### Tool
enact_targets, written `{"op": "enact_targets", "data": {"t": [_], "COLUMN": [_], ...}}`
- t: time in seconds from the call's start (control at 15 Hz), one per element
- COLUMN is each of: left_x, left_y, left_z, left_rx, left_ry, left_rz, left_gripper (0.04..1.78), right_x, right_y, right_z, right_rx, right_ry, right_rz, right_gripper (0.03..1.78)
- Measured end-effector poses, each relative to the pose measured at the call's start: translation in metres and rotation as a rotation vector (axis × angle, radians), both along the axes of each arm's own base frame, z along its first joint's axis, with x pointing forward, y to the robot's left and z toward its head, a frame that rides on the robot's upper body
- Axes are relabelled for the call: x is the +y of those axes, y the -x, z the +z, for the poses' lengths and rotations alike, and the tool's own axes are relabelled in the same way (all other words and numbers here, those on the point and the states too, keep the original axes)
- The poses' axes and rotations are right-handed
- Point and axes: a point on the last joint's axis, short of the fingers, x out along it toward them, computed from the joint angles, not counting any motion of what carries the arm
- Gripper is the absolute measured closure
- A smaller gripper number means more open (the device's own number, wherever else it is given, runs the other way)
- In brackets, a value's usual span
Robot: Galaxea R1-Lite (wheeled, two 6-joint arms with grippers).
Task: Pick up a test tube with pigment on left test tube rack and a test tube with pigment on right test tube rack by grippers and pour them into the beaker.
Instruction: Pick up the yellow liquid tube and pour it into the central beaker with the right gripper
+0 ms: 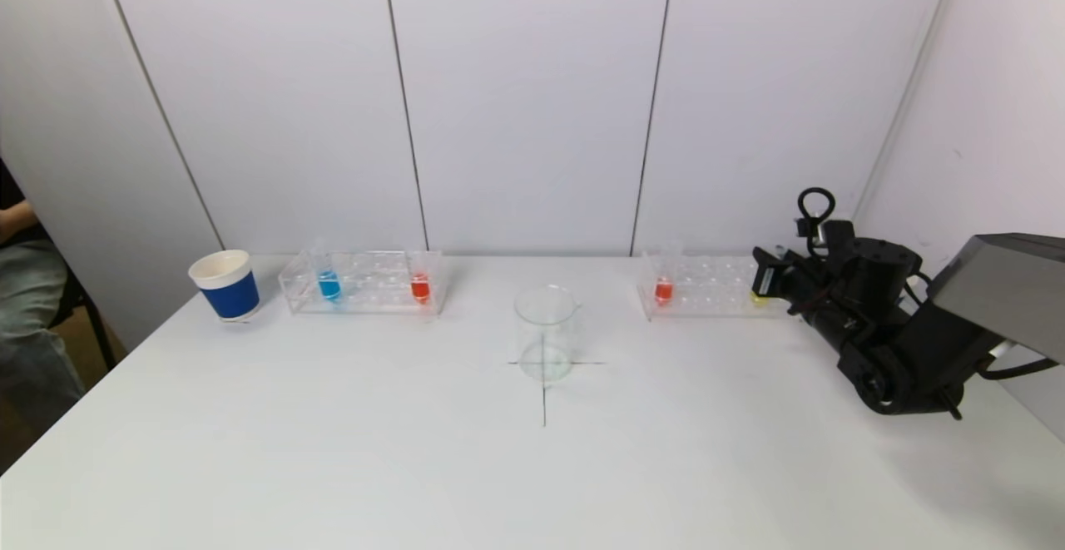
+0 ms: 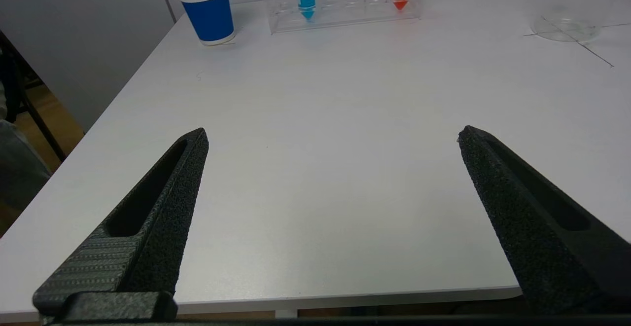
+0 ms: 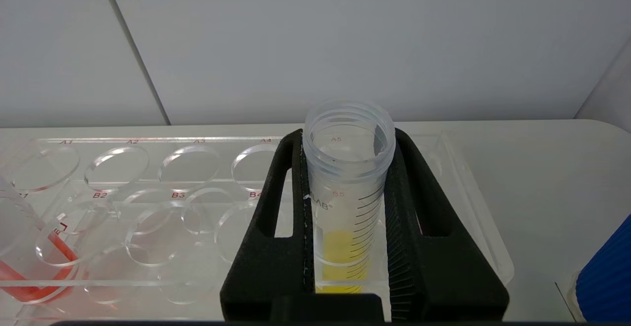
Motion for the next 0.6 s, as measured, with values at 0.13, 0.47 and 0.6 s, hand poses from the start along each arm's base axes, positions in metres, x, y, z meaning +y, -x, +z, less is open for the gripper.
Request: {"op": "enact_targets", "data": {"t": [0.13,0.47,0.6], "left_x": [0.0,0.0,0.0], "left_y": [0.0,0.0,0.0], "left_z": [0.0,0.0,0.0], "left_rx": [0.0,0.0,0.0], "left_ry": [0.0,0.0,0.0], "left_rz": [0.0,0.0,0.0], "left_gripper": [0.05,0.05,0.05], "right_x": [0.0,0.0,0.0], "right_y": [0.0,0.003,0.004], "right_z": [0.002,0.02,0.032], "right_rx": [-0.006,-0.012,-0.019], "right_ry": [0.003,0.007,0.008], "right_rz": [-0.002,-0.001,-0.002], "right_gripper": [1.34,1.34,1.34]}}
